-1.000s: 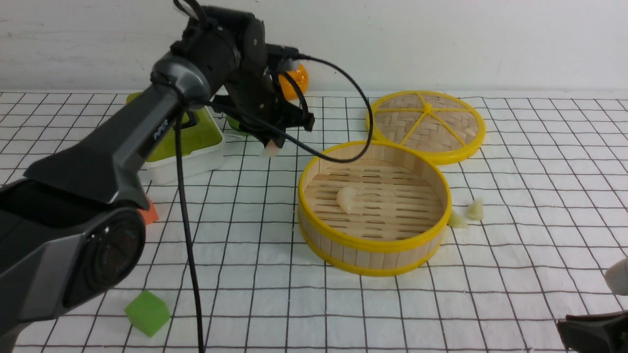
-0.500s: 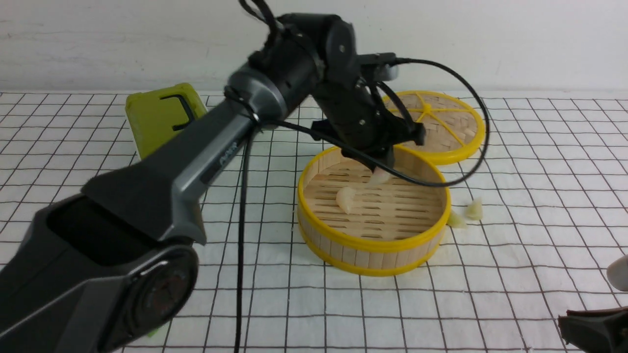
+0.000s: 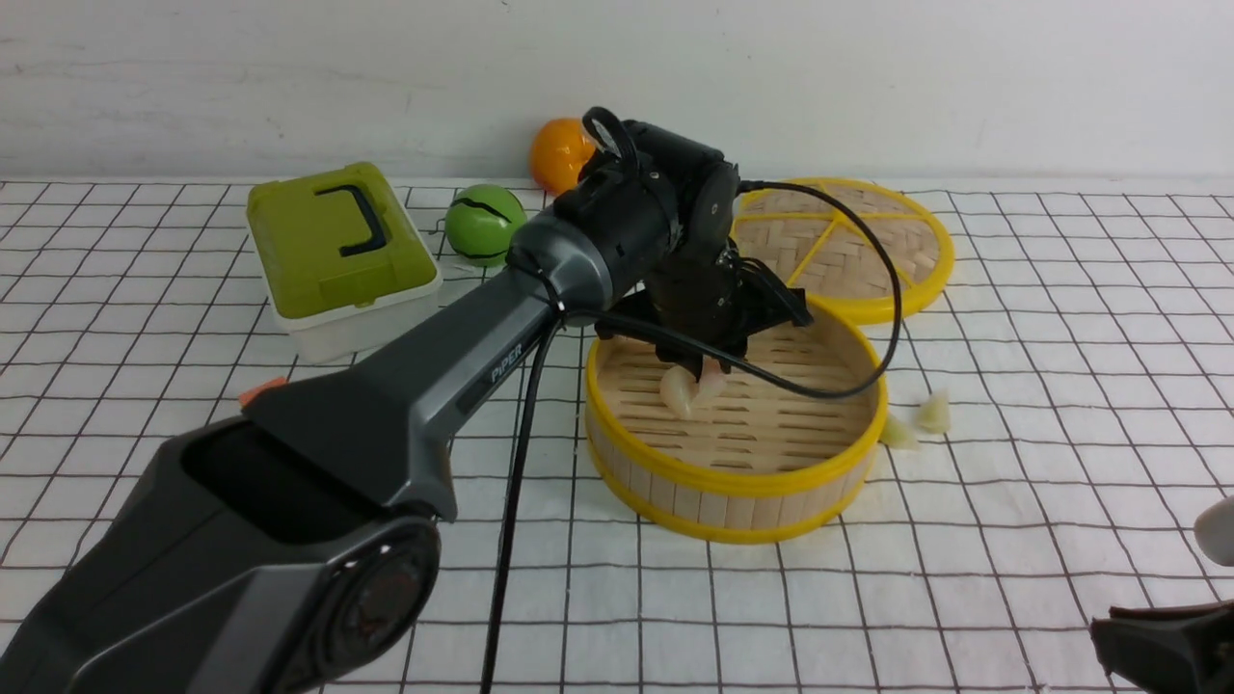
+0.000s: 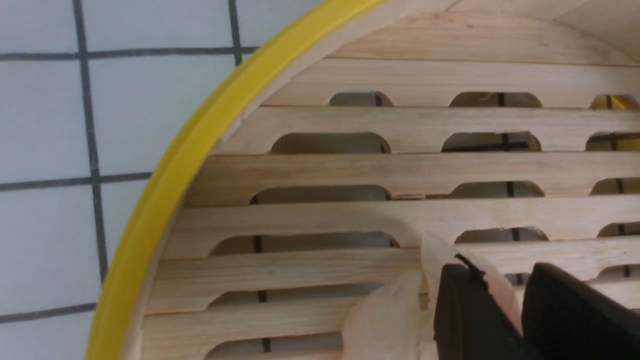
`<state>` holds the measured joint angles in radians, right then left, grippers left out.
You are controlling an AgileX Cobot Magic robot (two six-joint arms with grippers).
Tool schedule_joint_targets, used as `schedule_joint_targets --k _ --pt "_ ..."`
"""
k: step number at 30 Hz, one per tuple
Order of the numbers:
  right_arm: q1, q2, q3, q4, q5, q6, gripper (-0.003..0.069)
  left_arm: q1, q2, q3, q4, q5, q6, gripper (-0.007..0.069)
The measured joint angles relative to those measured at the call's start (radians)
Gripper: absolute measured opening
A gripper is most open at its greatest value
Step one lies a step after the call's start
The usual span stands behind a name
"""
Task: Put the dumplings into the steamer on the table with the white tablecloth.
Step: 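Place the dumpling into the bamboo steamer basket with the left gripper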
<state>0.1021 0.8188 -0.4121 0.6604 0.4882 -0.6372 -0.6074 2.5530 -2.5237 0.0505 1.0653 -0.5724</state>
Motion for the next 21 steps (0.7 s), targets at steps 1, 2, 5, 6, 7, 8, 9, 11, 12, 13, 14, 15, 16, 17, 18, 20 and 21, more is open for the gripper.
schedule_joint_targets --k 1,2,5,6,7,8,9,11,12,13,14,15,16,17,18,20,21 --pt "0.0 0.0 0.0 0.003 0.0 0.0 0.0087 0.0 0.002 0.0 0.0 0.0 -0.005 0.0136" --pt "0.0 0.0 0.0 0.004 0.0 0.0 0.0089 0.0 0.003 0.0 -0.001 0.0 -0.006 0.0141" --pt "0.0 0.0 0.0 0.007 0.0 0.0 0.0092 0.0 0.003 0.0 -0.007 0.001 -0.009 0.019" --pt "0.0 0.0 0.0 0.007 0.0 0.0 0.0093 0.0 0.003 0.0 -0.008 0.003 -0.009 0.0216" --pt "0.0 0.0 0.0 0.007 0.0 0.0 0.0093 0.0 0.002 0.0 -0.009 0.007 -0.01 0.0249" --pt "0.0 0.0 0.0 0.007 0.0 0.0 0.0093 0.0 0.001 0.0 -0.01 0.008 -0.009 0.026" --pt "0.0 0.0 0.0 0.007 0.0 0.0 0.0093 0.0 -0.006 0.0 -0.014 0.009 -0.01 0.0295" --pt "0.0 0.0 0.0 0.007 0.0 0.0 0.0093 0.0 -0.018 0.001 -0.015 0.012 -0.01 0.0311" --pt "0.0 0.0 0.0 0.007 0.001 0.0 0.0093 0.0 -0.041 0.001 -0.015 0.025 -0.006 0.0328" --pt "0.0 0.0 0.0 0.007 0.002 0.0 0.0093 0.0 -0.045 0.002 -0.015 0.03 -0.005 0.033" --pt "0.0 0.0 0.0 0.008 0.016 0.001 0.0093 0.0 -0.093 0.002 -0.015 0.066 0.023 0.0335" --pt "0.0 0.0 0.0 0.009 0.018 0.001 0.0093 0.0 -0.099 0.002 -0.015 0.076 0.034 0.0335" --pt "0.0 0.001 -0.001 0.01 0.035 0.012 0.0093 0.0 -0.144 0.002 -0.015 0.111 0.074 0.033" --pt "0.0 0.01 -0.009 0.01 0.053 0.029 0.0093 0.0 -0.189 0.002 -0.013 0.147 0.139 0.0314" --pt "0.0 0.019 -0.021 0.007 0.065 0.041 0.0093 0.0 -0.22 0.002 -0.011 0.164 0.178 0.0292" --pt "0.0 0.05 -0.056 -0.005 0.087 0.075 0.0095 0.0 -0.289 0.002 -0.005 0.175 0.251 0.024" --pt "0.0 0.091 -0.099 -0.015 0.102 0.103 0.0098 0.0 -0.355 0.002 -0.002 0.175 0.293 0.0192"
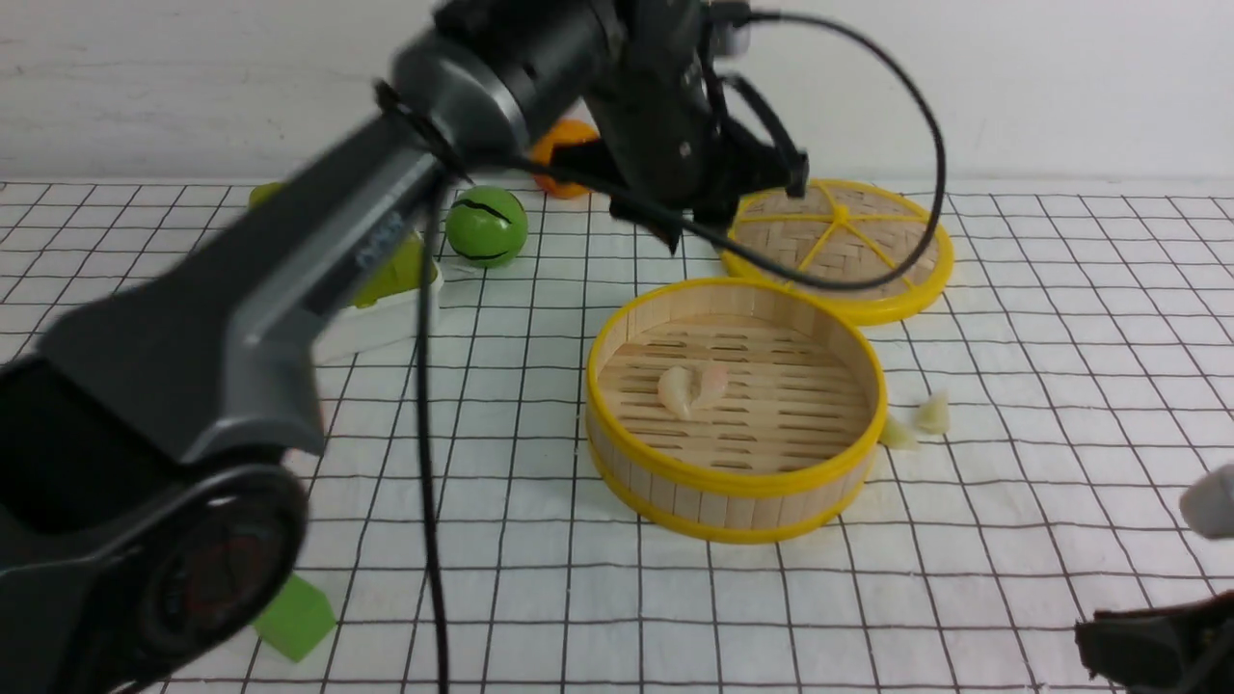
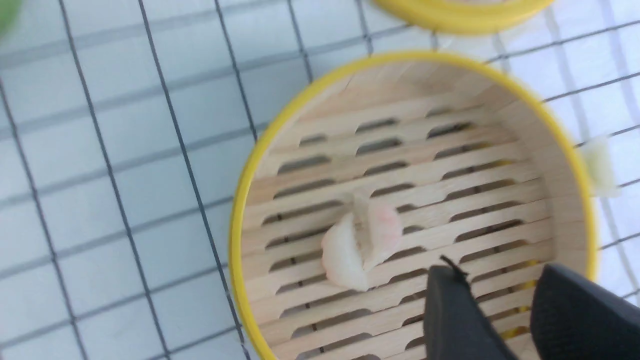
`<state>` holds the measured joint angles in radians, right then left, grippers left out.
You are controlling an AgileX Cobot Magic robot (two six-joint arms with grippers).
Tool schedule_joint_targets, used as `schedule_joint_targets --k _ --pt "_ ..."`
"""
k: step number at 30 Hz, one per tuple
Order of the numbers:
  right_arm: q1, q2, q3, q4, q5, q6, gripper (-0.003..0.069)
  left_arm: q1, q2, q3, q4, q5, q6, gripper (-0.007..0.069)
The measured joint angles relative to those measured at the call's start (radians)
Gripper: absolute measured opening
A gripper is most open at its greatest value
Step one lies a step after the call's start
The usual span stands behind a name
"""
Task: Put the dumplings into the steamer on the table with the white tablecloth.
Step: 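Reach for and grasp a dumpling lying on the table beside the steamer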
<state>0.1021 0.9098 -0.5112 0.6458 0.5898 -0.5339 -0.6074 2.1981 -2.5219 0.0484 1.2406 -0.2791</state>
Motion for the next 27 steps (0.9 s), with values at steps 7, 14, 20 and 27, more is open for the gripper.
schedule_joint_targets --k 7,14,20,27 --pt "0.0 0.329 -0.283 -0.085 0.04 0.165 0.0159 -0.001 -0.344 0.046 0.049 0.0 0.085 -0.0013" --pt "0.0 0.626 -0.536 -0.209 0.03 0.242 0.0304 -0.001 -0.716 0.474 0.142 0.0 0.099 -0.0013" --pt "0.0 0.897 -0.778 -0.262 0.021 0.374 0.0362 -0.001 -1.142 1.113 0.324 -0.11 -0.138 -0.0013" --pt "0.0 1.082 -0.933 -0.412 -0.015 0.524 0.0363 -0.001 -1.461 1.553 0.435 -0.105 -0.306 -0.0013"
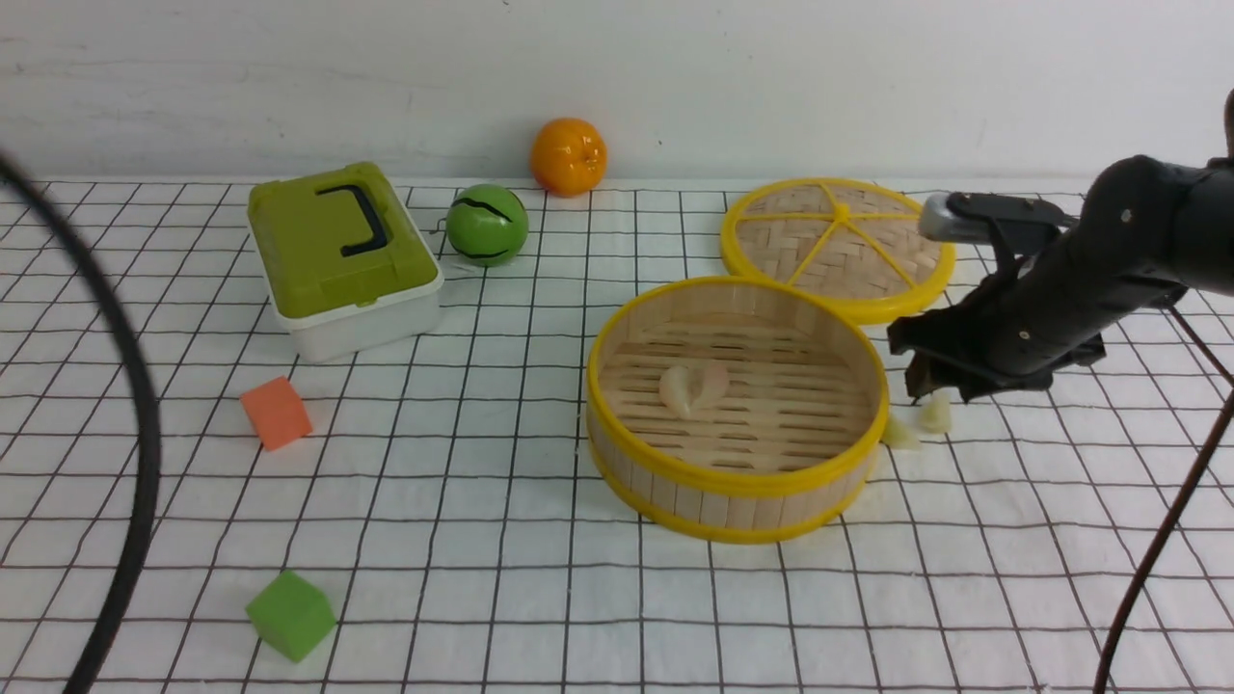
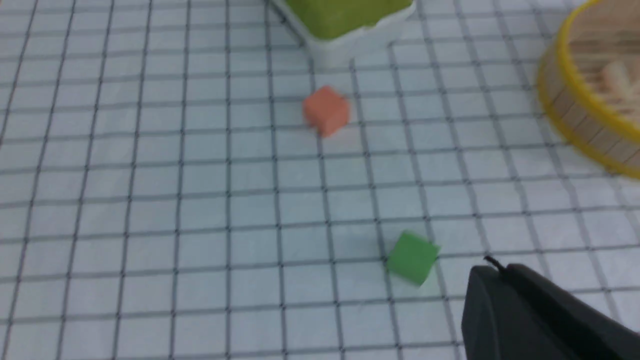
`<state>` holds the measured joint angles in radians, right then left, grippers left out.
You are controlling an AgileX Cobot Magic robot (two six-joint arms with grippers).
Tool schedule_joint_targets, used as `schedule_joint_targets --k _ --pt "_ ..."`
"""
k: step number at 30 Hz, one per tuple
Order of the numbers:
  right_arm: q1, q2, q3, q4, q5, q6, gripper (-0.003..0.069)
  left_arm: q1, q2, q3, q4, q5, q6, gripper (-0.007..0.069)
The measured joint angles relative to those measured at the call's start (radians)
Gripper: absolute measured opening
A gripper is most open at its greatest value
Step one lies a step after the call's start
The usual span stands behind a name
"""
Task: Put the dumplings into the steamer on the table with the white tablecloth.
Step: 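Reach for and grasp a dumpling lying on the table beside the steamer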
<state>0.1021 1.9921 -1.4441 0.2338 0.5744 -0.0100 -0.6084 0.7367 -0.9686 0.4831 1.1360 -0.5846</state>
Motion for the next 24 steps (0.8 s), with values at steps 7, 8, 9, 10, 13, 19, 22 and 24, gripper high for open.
schedule_joint_targets --k 7,8,9,10,13,19,22,24 --pt "0.0 0.07 -0.012 -0.046 -0.077 0.049 0.035 0.0 -0.059 0.06 0.078 0.103 -0.035 -0.0013" --pt "0.0 0.085 -0.012 -0.043 -0.073 0.056 0.033 0.0 -0.066 0.06 0.098 0.104 -0.043 -0.0013" --pt "0.0 0.094 -0.012 -0.042 -0.066 0.063 0.0308 0.0 -0.07 0.06 0.107 0.104 -0.048 -0.0013" --pt "0.0 0.095 -0.013 -0.045 -0.063 0.068 0.0281 0.0 -0.074 0.06 0.113 0.104 -0.05 -0.0013" --pt "0.0 0.095 -0.015 -0.044 -0.053 0.077 0.0195 0.0 -0.085 0.061 0.12 0.104 -0.056 -0.0013" --pt "0.0 0.078 -0.015 -0.081 -0.028 0.077 0.0162 0.0 -0.16 0.066 0.135 0.104 -0.057 -0.0013" --pt "0.0 0.023 -0.014 -0.106 -0.002 0.077 0.0162 0.0 -0.236 0.099 0.14 0.104 -0.062 -0.0013" --pt "0.003 -0.045 -0.019 -0.102 -0.002 0.077 0.0162 0.0 -0.302 0.158 0.14 0.104 -0.079 -0.0013"
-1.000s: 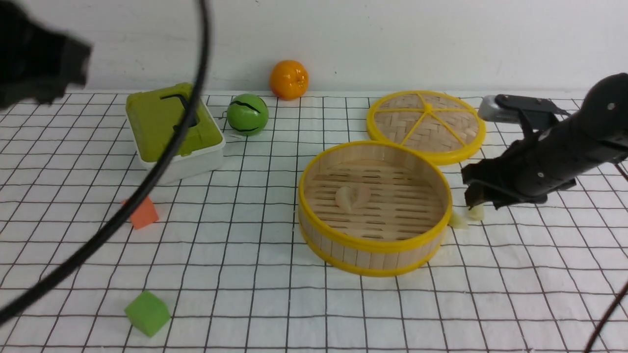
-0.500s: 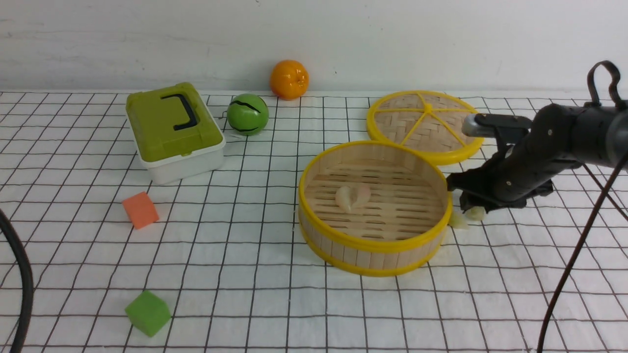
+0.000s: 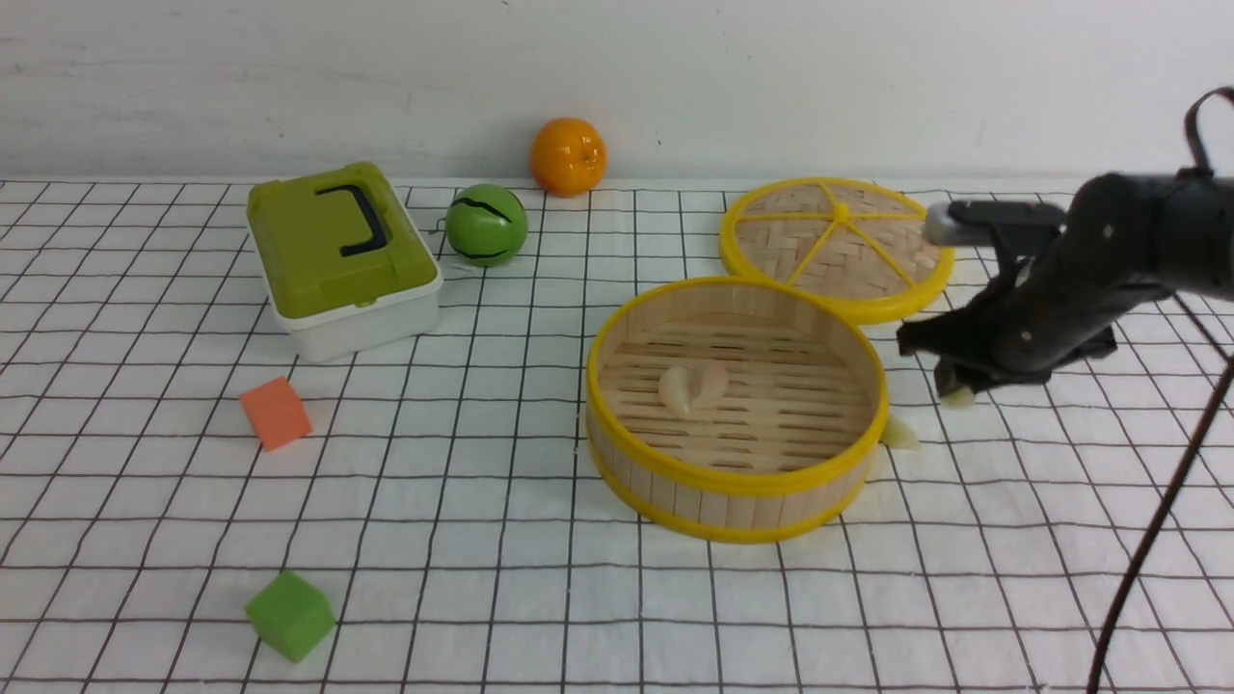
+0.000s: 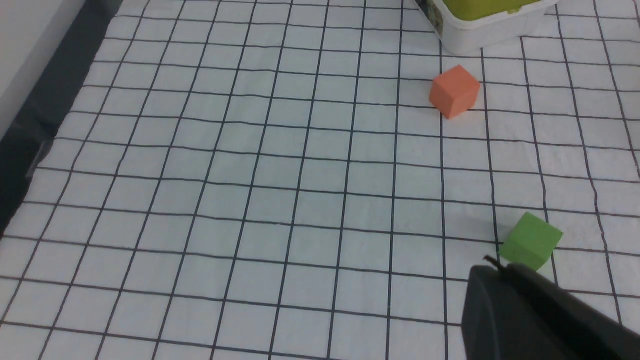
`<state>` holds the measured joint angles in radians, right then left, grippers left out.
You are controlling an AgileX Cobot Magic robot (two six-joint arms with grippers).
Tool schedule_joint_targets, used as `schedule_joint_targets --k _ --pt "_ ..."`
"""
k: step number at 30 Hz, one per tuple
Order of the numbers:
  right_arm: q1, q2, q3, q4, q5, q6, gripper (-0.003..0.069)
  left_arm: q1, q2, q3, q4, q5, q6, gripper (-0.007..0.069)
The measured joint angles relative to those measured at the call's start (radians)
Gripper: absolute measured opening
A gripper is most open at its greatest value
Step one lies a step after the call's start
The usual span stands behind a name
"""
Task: Put the dumplings into the steamer on the table with the white tablecloth.
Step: 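Reach for and grasp a dumpling lying on the table beside the steamer, then place the dumpling in the bamboo steamer basket with the right gripper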
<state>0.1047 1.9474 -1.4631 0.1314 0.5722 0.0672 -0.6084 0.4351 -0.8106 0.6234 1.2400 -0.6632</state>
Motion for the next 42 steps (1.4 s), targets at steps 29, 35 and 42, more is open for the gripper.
schedule_joint_targets --k 29,35,42 --pt "0.252 0.123 -0.026 0.163 -0.187 0.004 0.0162 0.0 -0.173 0.48 -0.016 -0.65 -0.089 -0.0013" --pt "0.257 0.124 -0.026 0.163 -0.231 0.004 0.0177 0.0 -0.173 0.48 -0.012 -0.65 -0.089 -0.0013" --pt "0.261 0.125 -0.026 0.161 -0.235 0.004 0.0393 0.0 -0.173 0.48 -0.012 -0.65 -0.089 -0.0013"
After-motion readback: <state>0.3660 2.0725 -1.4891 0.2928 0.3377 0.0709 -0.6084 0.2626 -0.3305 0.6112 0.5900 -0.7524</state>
